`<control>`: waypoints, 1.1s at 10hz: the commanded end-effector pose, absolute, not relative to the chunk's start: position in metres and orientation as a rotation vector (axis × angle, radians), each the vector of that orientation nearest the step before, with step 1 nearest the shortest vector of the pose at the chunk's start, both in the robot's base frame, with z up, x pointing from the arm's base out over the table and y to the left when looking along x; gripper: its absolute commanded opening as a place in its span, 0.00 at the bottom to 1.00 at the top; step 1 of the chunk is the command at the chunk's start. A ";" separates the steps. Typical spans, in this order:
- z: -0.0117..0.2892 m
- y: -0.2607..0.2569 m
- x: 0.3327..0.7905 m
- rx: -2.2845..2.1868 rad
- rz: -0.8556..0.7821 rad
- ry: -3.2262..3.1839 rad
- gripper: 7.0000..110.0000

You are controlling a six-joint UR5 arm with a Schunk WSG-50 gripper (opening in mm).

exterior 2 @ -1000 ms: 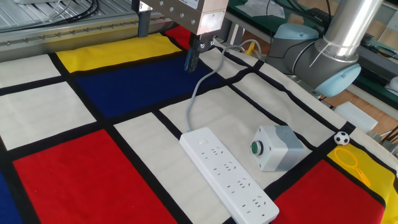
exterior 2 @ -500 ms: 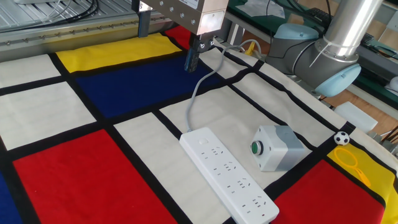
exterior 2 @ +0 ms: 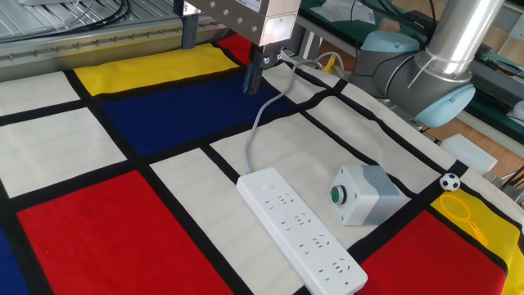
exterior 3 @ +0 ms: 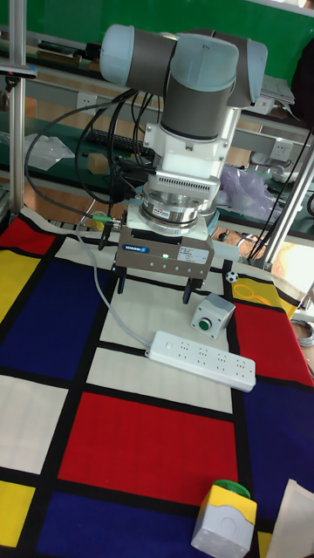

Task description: Turn on the power strip by pressing the button

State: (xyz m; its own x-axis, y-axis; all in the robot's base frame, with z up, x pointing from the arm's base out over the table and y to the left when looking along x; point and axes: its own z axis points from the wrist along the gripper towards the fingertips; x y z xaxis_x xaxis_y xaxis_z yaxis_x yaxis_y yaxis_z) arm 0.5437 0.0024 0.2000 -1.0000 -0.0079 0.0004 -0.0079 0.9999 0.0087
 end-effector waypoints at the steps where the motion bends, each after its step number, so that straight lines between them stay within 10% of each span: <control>1: 0.200 -0.006 0.550 0.146 0.056 -3.163 0.97; 2: 0.197 -0.006 0.552 0.143 0.057 -3.166 0.97; 3: 0.195 -0.005 0.553 0.144 0.054 -3.169 0.00; 11: 0.195 0.003 0.556 0.112 -0.004 -3.185 0.00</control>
